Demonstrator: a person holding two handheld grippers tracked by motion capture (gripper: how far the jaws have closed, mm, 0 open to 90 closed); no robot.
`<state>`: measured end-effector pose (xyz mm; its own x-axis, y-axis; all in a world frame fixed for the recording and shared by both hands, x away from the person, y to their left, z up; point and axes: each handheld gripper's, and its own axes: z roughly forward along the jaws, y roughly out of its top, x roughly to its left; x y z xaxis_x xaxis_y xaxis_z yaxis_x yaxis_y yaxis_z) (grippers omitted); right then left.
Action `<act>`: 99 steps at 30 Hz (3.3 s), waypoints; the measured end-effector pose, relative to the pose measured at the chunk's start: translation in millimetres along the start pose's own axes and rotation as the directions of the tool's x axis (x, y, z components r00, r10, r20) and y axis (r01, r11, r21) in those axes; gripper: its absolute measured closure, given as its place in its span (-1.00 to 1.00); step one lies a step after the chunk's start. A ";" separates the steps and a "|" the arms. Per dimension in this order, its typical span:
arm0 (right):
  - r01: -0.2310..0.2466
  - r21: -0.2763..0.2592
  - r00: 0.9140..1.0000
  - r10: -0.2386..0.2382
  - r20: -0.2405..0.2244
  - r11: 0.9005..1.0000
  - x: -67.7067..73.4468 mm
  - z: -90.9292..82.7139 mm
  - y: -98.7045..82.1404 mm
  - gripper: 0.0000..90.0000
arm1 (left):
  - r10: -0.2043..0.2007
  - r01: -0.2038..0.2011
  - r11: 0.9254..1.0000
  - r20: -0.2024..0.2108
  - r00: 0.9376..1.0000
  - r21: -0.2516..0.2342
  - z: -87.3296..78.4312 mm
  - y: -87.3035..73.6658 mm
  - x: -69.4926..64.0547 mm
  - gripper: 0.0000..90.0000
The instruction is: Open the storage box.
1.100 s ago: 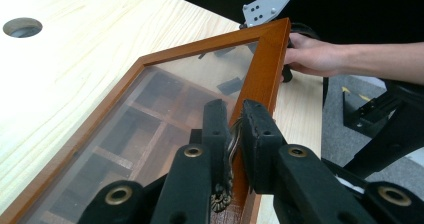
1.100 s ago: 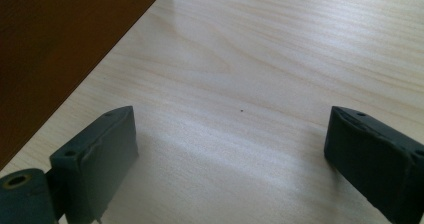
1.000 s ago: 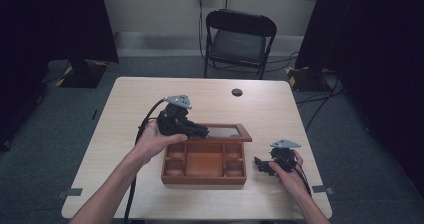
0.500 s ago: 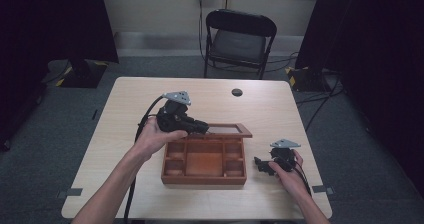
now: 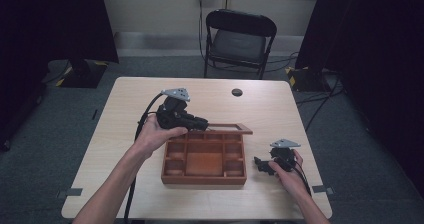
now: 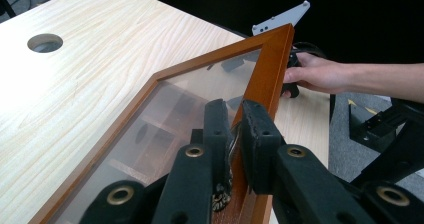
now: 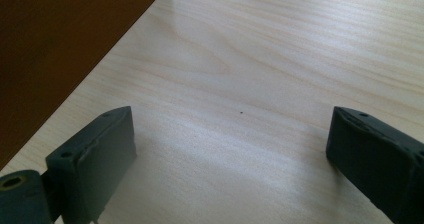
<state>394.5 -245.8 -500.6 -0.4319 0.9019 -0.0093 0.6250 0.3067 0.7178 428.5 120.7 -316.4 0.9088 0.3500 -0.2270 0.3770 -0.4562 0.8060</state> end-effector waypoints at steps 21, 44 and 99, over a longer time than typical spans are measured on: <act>-0.001 0.001 1.000 0.001 0.000 1.000 0.1 0.4 0.3 -0.90 | -0.001 0.001 1.000 -0.025 1.000 -0.026 -3.0 6.8 4.1 0.83; 0.002 0.000 1.000 -0.002 0.003 1.000 0.0 0.7 0.7 -0.91 | -0.017 0.016 0.997 -0.019 1.000 -0.070 -5.6 10.7 13.1 0.86; 0.001 0.000 1.000 -0.001 0.002 1.000 0.6 1.4 1.1 -0.91 | 0.001 -0.008 0.994 -0.058 0.998 -0.111 -7.6 15.5 17.1 0.88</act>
<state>395.8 -244.4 -500.9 -0.4317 0.9019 -0.0113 0.6246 0.3080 0.7177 448.6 125.8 -303.7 0.8972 0.3968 -0.1938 0.3479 -0.3650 0.8636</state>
